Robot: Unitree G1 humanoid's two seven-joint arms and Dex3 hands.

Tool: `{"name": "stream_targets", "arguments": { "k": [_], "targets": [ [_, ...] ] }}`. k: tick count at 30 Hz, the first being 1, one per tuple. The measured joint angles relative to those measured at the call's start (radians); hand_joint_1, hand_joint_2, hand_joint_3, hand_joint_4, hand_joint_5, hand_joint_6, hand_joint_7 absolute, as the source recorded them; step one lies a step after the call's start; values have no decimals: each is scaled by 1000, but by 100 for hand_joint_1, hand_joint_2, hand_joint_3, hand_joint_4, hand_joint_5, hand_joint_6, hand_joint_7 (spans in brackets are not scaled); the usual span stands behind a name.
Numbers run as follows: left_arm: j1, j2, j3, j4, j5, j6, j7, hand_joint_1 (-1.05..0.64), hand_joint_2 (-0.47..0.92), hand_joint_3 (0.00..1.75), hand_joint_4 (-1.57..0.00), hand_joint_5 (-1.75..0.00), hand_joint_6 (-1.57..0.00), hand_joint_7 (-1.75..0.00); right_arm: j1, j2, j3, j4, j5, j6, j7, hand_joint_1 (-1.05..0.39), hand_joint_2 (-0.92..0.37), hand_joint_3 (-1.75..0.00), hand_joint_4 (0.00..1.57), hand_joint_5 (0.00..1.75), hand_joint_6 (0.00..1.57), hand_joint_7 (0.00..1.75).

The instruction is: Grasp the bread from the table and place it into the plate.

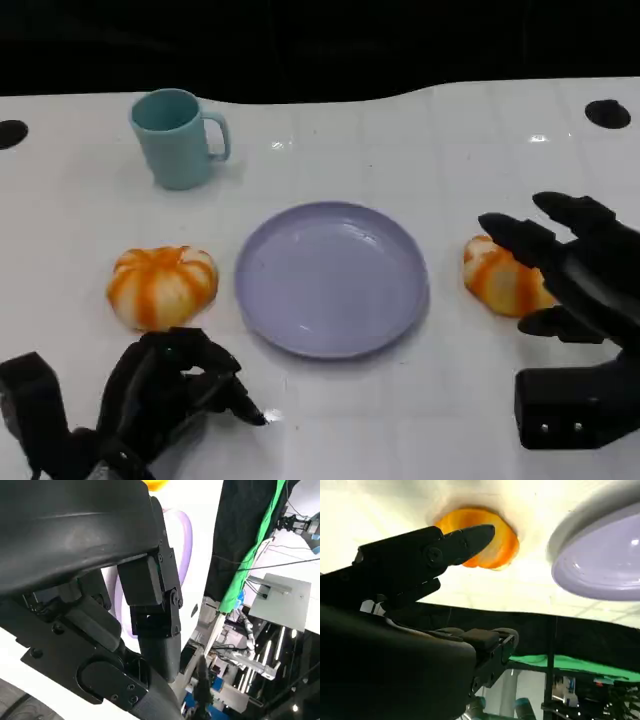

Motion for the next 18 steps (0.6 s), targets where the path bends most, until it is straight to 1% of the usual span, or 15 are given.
{"name": "stream_targets", "arguments": {
  "k": [8,12,18],
  "targets": [
    [0,0,0,-1,1,0,0,-105,67,0,-157,-61,-157,-34,-105,43,71,174,3,27,4,-44,-76,0,12,27,28,1],
    [1,0,0,-4,0,2,0,-105,66,0,-157,-61,-157,-34,-150,60,108,284,6,27,-7,-43,-77,0,13,24,28,0],
    [4,0,0,-9,-1,7,0,-105,67,0,-157,-61,-157,-34,-215,90,148,411,10,42,-18,-39,-80,-1,15,17,26,0]
  ]
}}
